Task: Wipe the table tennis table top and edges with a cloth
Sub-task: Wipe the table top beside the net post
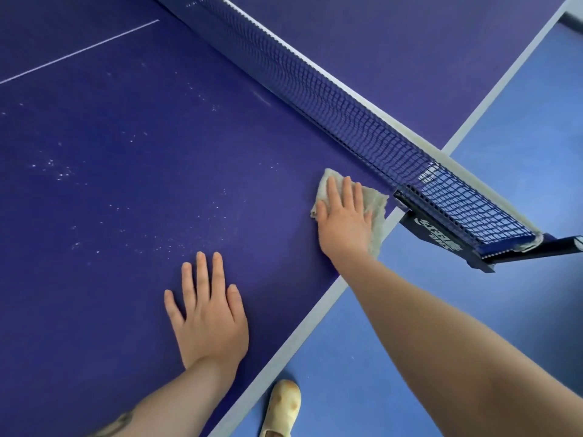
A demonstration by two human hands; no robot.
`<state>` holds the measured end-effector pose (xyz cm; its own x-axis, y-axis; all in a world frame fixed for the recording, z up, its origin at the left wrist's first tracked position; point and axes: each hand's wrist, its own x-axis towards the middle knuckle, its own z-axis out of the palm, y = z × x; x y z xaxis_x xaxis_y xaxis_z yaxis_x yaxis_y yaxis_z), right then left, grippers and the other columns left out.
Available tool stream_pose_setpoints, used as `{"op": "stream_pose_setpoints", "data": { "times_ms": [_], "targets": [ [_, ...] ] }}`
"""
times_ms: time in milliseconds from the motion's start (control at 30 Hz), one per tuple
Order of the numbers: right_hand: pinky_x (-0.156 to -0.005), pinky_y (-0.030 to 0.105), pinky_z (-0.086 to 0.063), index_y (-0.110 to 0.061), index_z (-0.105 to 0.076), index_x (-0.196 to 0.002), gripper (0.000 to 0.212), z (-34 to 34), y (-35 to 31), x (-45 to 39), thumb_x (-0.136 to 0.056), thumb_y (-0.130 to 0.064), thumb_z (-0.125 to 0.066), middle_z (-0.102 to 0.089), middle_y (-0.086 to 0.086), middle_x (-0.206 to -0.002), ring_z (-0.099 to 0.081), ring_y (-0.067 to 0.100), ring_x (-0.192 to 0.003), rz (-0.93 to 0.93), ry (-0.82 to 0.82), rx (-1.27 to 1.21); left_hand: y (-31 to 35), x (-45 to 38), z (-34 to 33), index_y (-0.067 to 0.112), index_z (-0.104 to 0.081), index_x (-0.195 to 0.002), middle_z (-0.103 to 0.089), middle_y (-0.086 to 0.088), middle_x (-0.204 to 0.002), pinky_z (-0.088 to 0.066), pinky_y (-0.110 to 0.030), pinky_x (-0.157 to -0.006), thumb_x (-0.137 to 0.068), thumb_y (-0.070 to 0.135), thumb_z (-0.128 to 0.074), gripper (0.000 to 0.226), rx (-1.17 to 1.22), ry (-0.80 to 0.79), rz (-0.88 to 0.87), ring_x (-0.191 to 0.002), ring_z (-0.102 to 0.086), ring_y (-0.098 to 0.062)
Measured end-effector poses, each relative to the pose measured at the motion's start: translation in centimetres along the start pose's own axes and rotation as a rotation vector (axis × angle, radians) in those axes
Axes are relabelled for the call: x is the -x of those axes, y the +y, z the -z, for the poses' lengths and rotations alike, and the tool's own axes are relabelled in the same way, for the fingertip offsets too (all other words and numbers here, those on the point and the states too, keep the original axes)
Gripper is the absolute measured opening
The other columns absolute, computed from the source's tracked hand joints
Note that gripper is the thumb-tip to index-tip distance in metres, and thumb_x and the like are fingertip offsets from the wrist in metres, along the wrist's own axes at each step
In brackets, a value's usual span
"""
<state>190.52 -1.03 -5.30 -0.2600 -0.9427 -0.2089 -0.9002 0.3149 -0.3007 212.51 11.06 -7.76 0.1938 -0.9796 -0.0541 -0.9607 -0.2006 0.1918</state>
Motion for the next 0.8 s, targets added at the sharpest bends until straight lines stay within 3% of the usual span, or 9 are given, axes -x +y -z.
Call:
{"op": "stream_pose_setpoints", "data": {
  "times_ms": [133, 200, 300, 400, 467, 533, 600, 700, 800],
  "targets": [
    [-0.122, 0.036, -0.009, -0.019, -0.023, -0.157, 0.051, -1.2, 4.0, 4.6, -0.109, -0.033, -0.026, -0.016, 0.002, -0.165, -0.008, 0.020, -0.153, -0.118, 0.183, -0.051, 0.1, -0.1, -0.1, 0.024, -0.018, -0.155, -0.019, 0.000, -0.162, -0.015, -0.054, -0.116, -0.098, 0.040, -0.012, 0.059, -0.006, 0.002, -0.005, -0.150, -0.013, -0.022],
    [-0.121, 0.039, -0.022, -0.014, -0.035, -0.153, 0.050, -2.1, 3.2, 7.5, -0.106, -0.031, -0.027, -0.030, 0.007, -0.161, -0.021, 0.025, -0.150, -0.049, 0.200, -0.062, 0.1, 0.0, -0.1, 0.024, -0.018, -0.154, -0.019, 0.001, -0.161, -0.015, -0.054, -0.117, -0.098, 0.040, -0.011, 0.059, -0.008, -0.005, 0.002, -0.150, -0.014, -0.021],
    [-0.109, 0.039, -0.041, -0.018, -0.046, -0.147, 0.053, -3.7, -0.2, 11.5, -0.100, -0.036, -0.029, -0.043, 0.003, -0.154, -0.037, 0.021, -0.144, 0.167, 0.068, -0.045, 0.5, -0.4, 0.1, 0.025, -0.015, -0.154, -0.016, 0.003, -0.162, -0.011, -0.052, -0.118, -0.097, 0.041, -0.009, 0.060, 0.038, -0.015, 0.022, -0.150, -0.010, -0.018],
    [-0.110, 0.036, -0.027, -0.028, -0.037, -0.151, 0.055, -4.8, -4.4, 15.1, -0.098, -0.039, -0.030, -0.030, -0.006, -0.160, -0.025, 0.016, -0.149, 0.376, -0.135, 0.012, 1.2, -0.2, 1.3, 0.021, -0.026, -0.153, -0.018, 0.006, -0.161, -0.002, -0.042, -0.121, -0.097, 0.037, -0.012, 0.060, 0.285, 0.020, 0.065, -0.149, -0.009, -0.009],
    [-0.118, 0.037, -0.007, -0.033, -0.015, -0.158, 0.058, -5.2, -6.7, 15.6, -0.101, -0.037, -0.027, 0.006, -0.014, -0.163, 0.010, 0.011, -0.151, 0.586, -0.266, 0.056, 0.4, 0.5, 2.5, 0.020, -0.037, -0.149, -0.025, 0.007, -0.159, -0.006, -0.039, -0.123, -0.101, 0.031, -0.019, 0.052, 0.550, 0.068, 0.131, -0.147, -0.013, -0.003],
    [-0.120, 0.037, 0.005, -0.037, 0.001, -0.158, 0.057, -4.2, -8.3, 13.9, -0.105, -0.039, -0.022, 0.025, -0.020, -0.155, 0.029, 0.004, -0.142, 0.697, -0.345, 0.106, -2.3, 0.9, 3.3, 0.023, -0.036, -0.149, -0.023, 0.009, -0.159, -0.006, -0.036, -0.123, -0.101, 0.033, -0.021, 0.051, 0.569, 0.082, 0.161, -0.148, -0.011, -0.002],
    [-0.121, 0.039, 0.006, -0.039, 0.006, -0.157, 0.056, -3.1, -8.4, 11.5, -0.107, -0.043, -0.019, 0.025, -0.020, -0.157, 0.028, 0.001, -0.142, 0.661, -0.314, 0.213, -6.6, 0.6, 3.6, 0.023, -0.026, -0.153, -0.016, 0.007, -0.162, -0.003, -0.037, -0.122, -0.101, 0.037, -0.020, 0.054, 0.334, 0.080, 0.204, -0.150, -0.006, -0.009],
    [-0.123, 0.037, 0.004, -0.040, 0.009, -0.156, 0.055, -2.9, -6.4, 10.5, -0.106, -0.045, -0.015, 0.018, -0.015, -0.163, 0.023, 0.004, -0.146, 0.328, -0.215, 0.160, -12.6, 0.6, 4.5, 0.025, -0.008, -0.156, -0.001, 0.007, -0.164, 0.002, -0.040, -0.122, -0.104, 0.035, -0.023, 0.055, 0.143, 0.019, 0.395, -0.150, 0.006, -0.013],
    [-0.121, 0.039, -0.011, -0.032, -0.017, -0.158, 0.054, -4.9, -6.7, 15.2, -0.105, -0.044, -0.020, -0.008, -0.007, -0.165, -0.002, 0.012, -0.152, 0.426, -0.056, 0.156, -14.9, 0.1, 5.5, 0.026, 0.002, -0.155, 0.005, 0.006, -0.164, 0.003, -0.042, -0.122, -0.104, 0.036, -0.017, 0.056, 0.121, 0.040, 0.514, -0.150, 0.012, -0.014]
  ]
}}
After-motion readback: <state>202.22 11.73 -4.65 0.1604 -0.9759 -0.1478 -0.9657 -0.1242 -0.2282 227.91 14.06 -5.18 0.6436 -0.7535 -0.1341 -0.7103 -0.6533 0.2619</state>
